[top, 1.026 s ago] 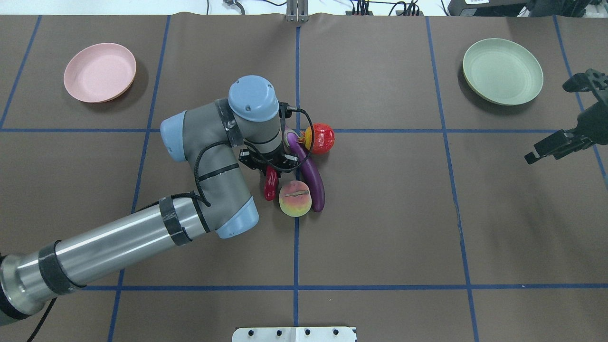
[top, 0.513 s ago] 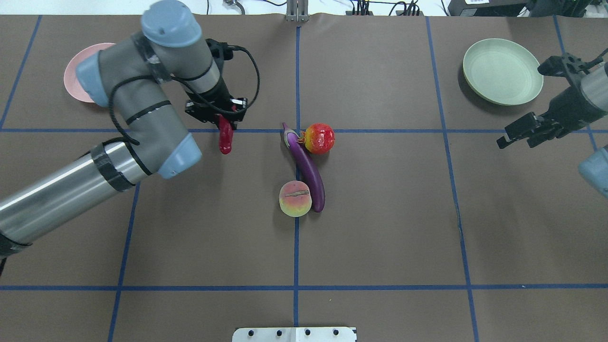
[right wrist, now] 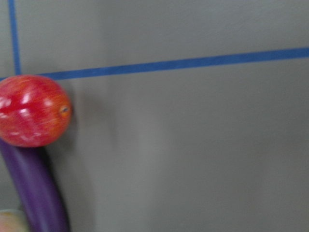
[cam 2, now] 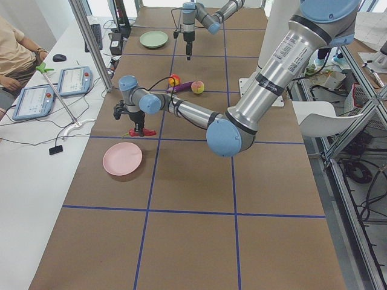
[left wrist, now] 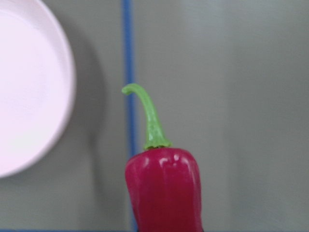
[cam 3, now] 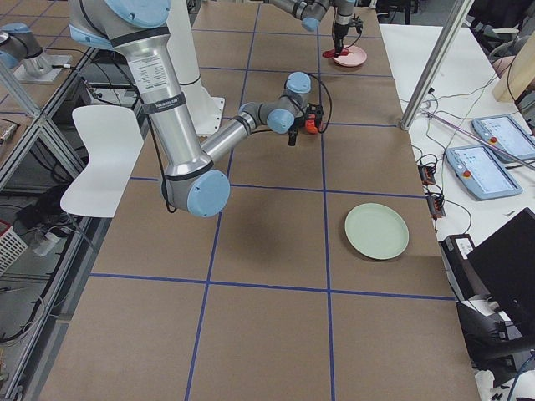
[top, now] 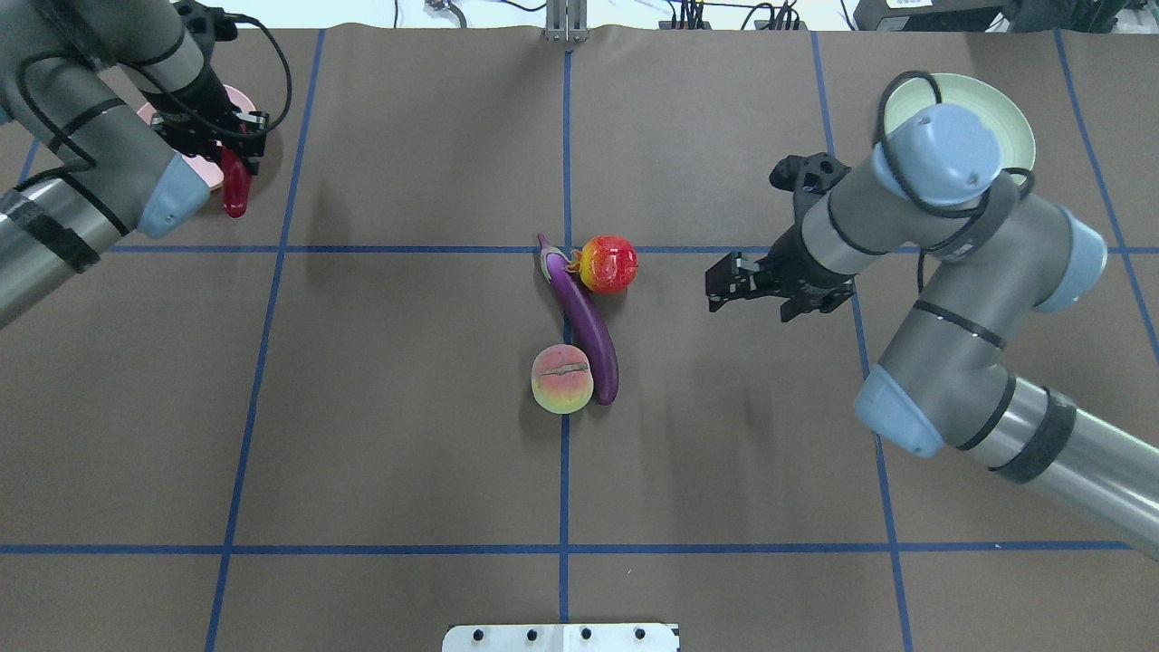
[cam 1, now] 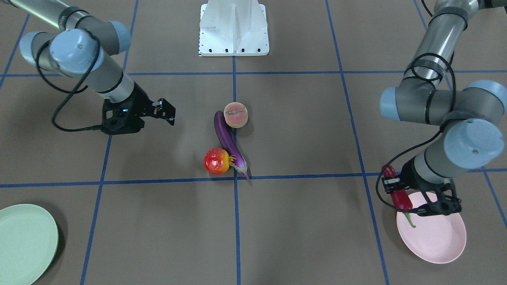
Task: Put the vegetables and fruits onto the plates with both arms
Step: 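Carry the chili to the pink plate while the right gripper reaches out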
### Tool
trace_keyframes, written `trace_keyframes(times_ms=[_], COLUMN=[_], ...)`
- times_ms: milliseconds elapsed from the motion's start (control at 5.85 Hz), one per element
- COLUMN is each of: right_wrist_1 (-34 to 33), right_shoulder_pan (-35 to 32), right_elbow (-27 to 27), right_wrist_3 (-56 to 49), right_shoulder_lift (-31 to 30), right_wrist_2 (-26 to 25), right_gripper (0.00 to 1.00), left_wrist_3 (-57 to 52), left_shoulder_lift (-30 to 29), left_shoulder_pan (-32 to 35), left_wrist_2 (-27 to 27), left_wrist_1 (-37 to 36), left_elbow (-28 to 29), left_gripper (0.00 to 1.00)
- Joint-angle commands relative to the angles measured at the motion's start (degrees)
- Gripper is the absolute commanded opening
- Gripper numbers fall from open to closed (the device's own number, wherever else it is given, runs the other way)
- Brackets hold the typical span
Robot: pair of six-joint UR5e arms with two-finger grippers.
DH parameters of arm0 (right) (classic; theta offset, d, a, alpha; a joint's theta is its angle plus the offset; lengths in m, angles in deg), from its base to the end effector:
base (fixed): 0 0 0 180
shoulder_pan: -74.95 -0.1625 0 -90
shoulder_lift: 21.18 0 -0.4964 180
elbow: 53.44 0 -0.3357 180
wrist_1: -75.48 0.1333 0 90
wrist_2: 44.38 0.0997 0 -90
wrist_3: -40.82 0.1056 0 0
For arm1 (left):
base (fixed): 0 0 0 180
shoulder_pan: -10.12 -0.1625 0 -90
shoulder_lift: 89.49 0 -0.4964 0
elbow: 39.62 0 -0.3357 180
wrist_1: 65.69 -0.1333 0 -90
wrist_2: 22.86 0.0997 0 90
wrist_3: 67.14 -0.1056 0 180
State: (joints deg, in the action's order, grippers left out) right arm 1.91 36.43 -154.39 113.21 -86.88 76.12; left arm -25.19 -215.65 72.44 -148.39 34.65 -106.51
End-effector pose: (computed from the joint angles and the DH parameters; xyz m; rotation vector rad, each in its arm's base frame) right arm -0.4289 -0.4433 0.3994 -0.0231 -1.0073 0.0936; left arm 0.2826 -0.6936 0.5268 -0.0248 0.7273 -0.1114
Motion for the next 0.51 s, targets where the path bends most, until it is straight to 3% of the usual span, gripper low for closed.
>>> trace_keyframes(times_ms=[0,342], right_wrist_1=[-0.2,-0.3], right_shoulder_pan=[4.4,4.9], right_elbow=[-1.2,0.4], right_wrist_3=[5.5,5.5], right_shoulder_lift=[2.3,4.8], right_wrist_2=[-5.3,-6.1], right_gripper=[1.0,1.0], left_wrist_3=[10.5,12.5], left_shoulder_lift=[-5.2,-8.9], left_shoulder_pan=[2.7,3.9], left_wrist_2=[1.8,3.8], left_wrist_1=[7.3,9.5], left_elbow=[13.4,20.0], left_gripper=[0.0,0.0])
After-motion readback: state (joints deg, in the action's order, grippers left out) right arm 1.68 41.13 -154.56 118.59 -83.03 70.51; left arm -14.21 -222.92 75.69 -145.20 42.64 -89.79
